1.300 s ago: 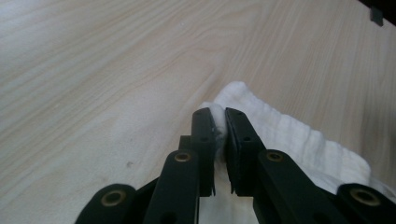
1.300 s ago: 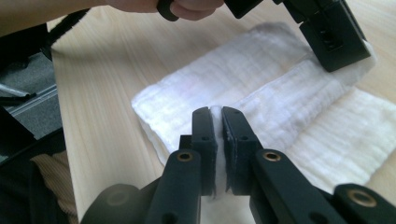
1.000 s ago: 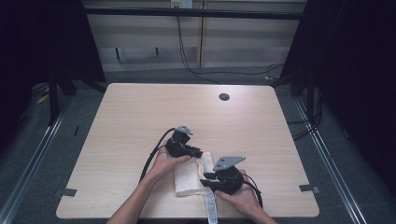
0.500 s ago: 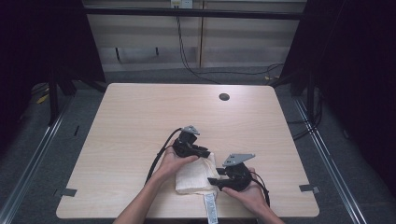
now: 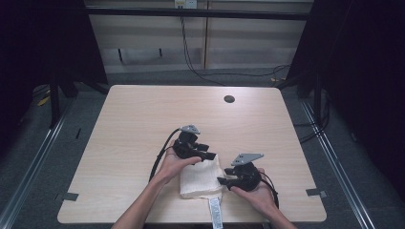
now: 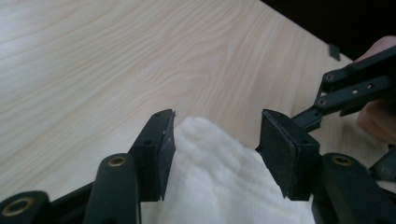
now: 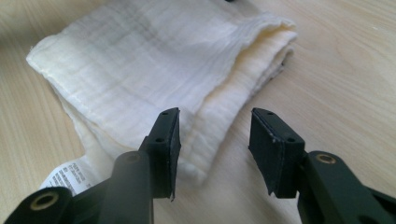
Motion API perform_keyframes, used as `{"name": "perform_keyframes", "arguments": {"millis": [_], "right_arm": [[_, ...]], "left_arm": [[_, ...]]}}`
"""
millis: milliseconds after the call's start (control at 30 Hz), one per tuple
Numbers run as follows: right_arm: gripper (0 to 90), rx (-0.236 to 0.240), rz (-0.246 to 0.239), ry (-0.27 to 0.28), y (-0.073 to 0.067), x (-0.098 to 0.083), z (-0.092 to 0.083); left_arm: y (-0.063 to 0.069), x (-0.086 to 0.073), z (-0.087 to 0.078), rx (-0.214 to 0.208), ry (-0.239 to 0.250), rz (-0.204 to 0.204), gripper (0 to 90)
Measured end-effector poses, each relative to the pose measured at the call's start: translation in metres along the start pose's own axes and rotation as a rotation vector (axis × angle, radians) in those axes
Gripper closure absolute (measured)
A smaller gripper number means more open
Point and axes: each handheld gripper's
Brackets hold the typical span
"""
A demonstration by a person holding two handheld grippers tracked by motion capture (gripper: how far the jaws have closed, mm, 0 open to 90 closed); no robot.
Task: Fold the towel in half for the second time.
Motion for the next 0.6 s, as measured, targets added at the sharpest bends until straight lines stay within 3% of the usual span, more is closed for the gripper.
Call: {"name": "perform_keyframes", "arguments": {"millis": [200,333,367,600], "right_arm": [[51.4,-0.011,0.017,0.016,0.007,-0.002,-0.007],[50.5,-0.006,0.033,0.046,0.012,0.000,-0.011],[50.6,0.008,0.056,0.067,0.015,0.002,-0.016],[46.3,0.002,0.063,0.125,0.027,0.007,-0.033]], "left_arm": [[0.004,-0.006,-0.014,0.033,-0.030,0.024,42.3],[0.006,-0.010,-0.025,0.079,-0.048,0.009,44.9],[0.008,-0.012,-0.030,0.104,-0.063,0.012,44.8],[0.013,-0.025,-0.061,0.131,-0.039,0.034,36.6]]}}
Point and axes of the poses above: each handheld gripper's, and its own axes: z roughly forward along the jaws, x roughly out of its top, y roughly to its right, and after that the axes turned 7 degrees about -y, right-handed
